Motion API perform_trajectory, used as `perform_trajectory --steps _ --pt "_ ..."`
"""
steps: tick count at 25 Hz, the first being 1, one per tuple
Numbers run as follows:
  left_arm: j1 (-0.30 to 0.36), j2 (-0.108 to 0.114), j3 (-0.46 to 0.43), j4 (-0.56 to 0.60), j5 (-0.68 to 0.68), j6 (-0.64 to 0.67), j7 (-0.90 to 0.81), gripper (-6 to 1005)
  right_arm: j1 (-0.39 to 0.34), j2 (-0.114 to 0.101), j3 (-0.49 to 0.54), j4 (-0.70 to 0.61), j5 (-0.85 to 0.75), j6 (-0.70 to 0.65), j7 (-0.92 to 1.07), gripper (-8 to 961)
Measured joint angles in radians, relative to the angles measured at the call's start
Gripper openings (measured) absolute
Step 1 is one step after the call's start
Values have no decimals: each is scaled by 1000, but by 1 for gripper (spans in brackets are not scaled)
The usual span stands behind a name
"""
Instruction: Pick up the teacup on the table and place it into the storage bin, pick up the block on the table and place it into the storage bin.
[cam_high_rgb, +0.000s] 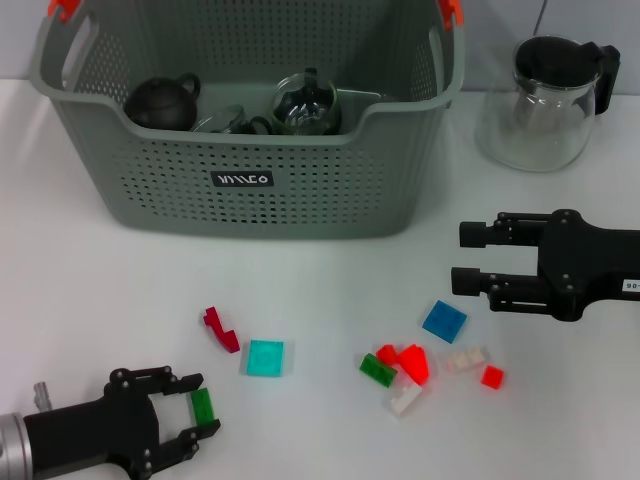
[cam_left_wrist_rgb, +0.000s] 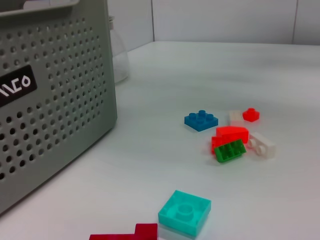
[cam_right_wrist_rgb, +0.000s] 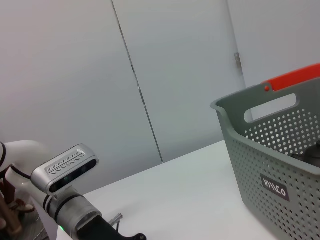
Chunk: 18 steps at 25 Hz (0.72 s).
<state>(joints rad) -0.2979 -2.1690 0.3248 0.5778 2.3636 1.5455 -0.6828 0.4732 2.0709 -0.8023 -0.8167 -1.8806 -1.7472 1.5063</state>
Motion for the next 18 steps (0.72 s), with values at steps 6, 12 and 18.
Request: perform_trajectory --steps 6,12,18 --pt "-4 0 -2 1 -1 -14 -9 457 -1 0 0 2 0 0 0 675" --pt "-4 2 -5 13 -6 6 -22 404 -1 -1 0 8 0 0 0 674" --pt "0 15 -102 69 -11 178 -24 402 -1 -2 0 8 0 0 0 674"
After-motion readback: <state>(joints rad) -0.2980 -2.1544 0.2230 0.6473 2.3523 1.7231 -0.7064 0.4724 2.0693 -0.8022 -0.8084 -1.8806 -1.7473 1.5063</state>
